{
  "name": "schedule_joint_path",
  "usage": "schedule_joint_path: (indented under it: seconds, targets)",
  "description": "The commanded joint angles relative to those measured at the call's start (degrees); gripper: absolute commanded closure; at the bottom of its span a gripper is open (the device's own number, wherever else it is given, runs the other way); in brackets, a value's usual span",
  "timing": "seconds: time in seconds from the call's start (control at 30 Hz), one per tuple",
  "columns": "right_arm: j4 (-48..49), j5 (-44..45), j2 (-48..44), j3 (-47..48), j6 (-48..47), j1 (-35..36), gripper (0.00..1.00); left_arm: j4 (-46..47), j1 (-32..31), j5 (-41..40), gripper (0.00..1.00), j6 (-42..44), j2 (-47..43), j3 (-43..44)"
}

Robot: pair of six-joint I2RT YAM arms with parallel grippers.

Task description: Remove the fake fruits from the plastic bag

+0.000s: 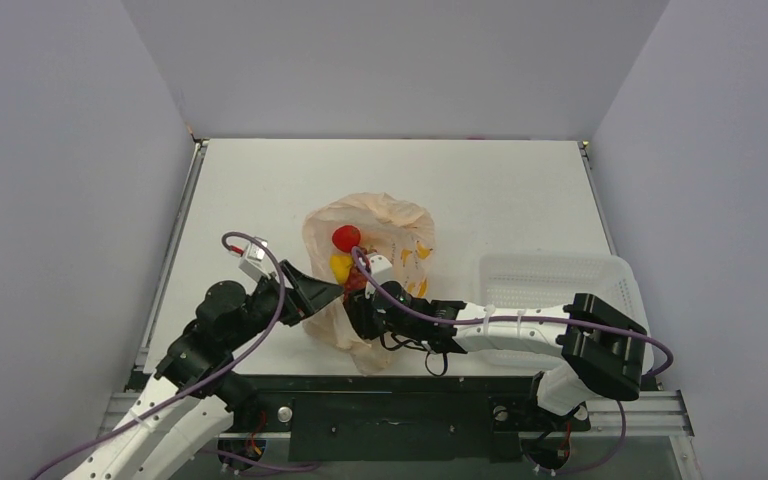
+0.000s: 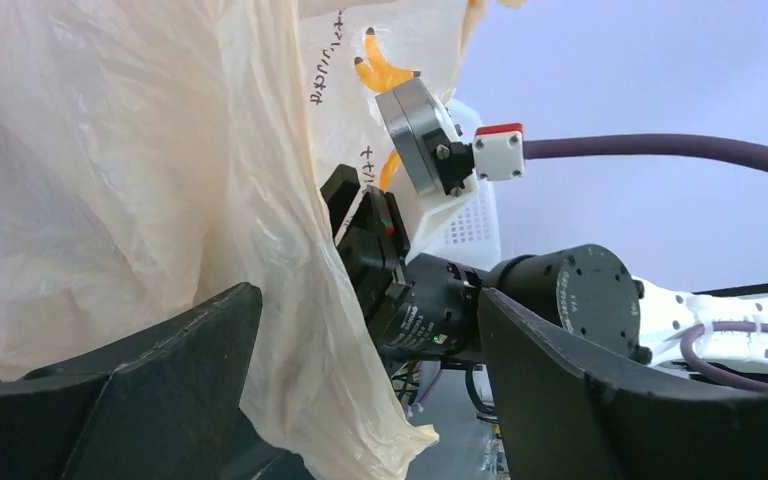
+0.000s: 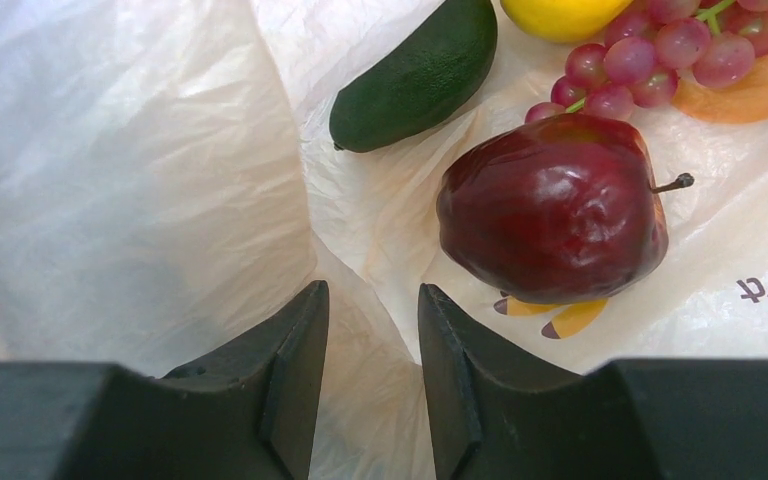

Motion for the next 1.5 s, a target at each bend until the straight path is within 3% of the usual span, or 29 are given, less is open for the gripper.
schedule_joint_path:
  seconds: [0.0, 0.2, 0.4, 0.57, 0.83, 1.0, 1.2, 1.23, 1.3, 1.47]
  targets:
    - [3.43, 0.39, -1.22, -0.16, 1.67, 0.41, 0.65, 4.51, -0.32, 1.58, 0.26, 0.95, 5.44, 0.29]
    - [1.11, 3.93, -2.53, -0.55, 1.89, -0.48, 0.66, -7.72, -0.31, -3.44, 0.7, 5.6, 4.7, 0.54]
    - [3.86, 10.97, -2.96, -4.98, 2.93, -2.78, 0.7, -20.08, -0.42, -2.09, 0.98, 9.69, 6.92, 0.58]
    - [7.17, 11.37, -2.8, -8.13, 1.81, -5.71, 0.71, -26.57, -1.99, -3.83, 1.0, 13.23, 9.54, -0.15]
    - [3.63, 11.0, -0.93, -3.6, -3.06, -9.39, 0.65, -25.42, -6.33, -6.77, 1.0, 10.56, 13.53, -2.18]
    - [6.81, 9.05, -2.19, -4.37, -3.69, -9.17, 0.52, -13.66, -8.31, -5.45, 1.0, 4.22, 8.43, -8.44]
    - [10.03, 8.01, -3.16, -5.21, -4.6, -7.84, 0.38, -7.36, -9.33, -5.78, 1.0, 0.81, 6.68, -15.06]
    - [9.55, 7.98, -2.22, -4.78, -4.87, -7.67, 0.28, -6.76, -9.45, -5.48, 1.0, 0.24, 6.87, -15.5]
    - [9.2, 8.65, -0.8, -3.83, -6.16, -6.85, 0.19, -4.98, -10.2, -5.95, 1.0, -0.86, 7.45, -16.46]
    - [8.21, 11.8, 2.55, -2.96, -8.1, -4.72, 0.17, 1.42, -12.61, -8.14, 1.0, -3.7, 8.99, -18.46]
